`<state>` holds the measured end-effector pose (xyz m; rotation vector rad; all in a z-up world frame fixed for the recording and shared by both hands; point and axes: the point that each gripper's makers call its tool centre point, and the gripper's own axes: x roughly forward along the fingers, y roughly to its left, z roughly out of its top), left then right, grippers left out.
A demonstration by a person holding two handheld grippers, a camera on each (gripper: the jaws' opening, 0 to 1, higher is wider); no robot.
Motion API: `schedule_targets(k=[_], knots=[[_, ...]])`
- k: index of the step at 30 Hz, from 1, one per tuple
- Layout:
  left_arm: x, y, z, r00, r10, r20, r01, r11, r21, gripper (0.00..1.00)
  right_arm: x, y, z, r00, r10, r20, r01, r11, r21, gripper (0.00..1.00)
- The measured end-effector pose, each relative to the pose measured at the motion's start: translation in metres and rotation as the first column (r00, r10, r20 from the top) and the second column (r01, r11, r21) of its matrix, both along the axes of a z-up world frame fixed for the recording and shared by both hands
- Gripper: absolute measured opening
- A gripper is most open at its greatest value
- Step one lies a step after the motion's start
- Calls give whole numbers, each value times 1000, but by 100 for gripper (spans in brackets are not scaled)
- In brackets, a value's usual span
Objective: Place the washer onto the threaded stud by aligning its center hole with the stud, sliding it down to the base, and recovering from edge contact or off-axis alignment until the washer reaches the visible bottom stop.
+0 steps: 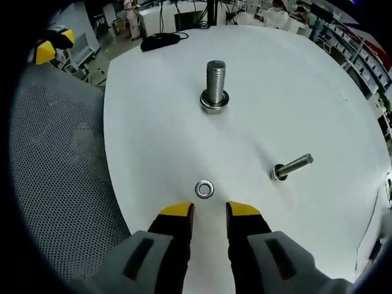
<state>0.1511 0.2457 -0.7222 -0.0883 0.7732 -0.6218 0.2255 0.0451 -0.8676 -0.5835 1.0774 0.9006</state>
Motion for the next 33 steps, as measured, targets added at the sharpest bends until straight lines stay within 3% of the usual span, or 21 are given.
schedule_targets(k=[15,17,24,27,33], knots=[[0,0,-1,1000,-2,-5,2,1000,4,16,6,9,1,995,94,13,-94,995,18,22],[0,0,-1,1000,-2,-5,2,1000,5,16,5,10,0,988,154,17,-153,988,-14,21],[0,0,-1,1000,-2,-5,2,1000,4,16,7,15,0,989,150,-4,-150,989,20,16],[0,0,-1,1000,0,-4,0,1000,4,16,4,16,0,970,243,12,-243,970,-16,16],[0,0,-1,1000,3,-2,-3,1000,2,16,7,16,-1,973,224,-51,-227,970,-81,15]])
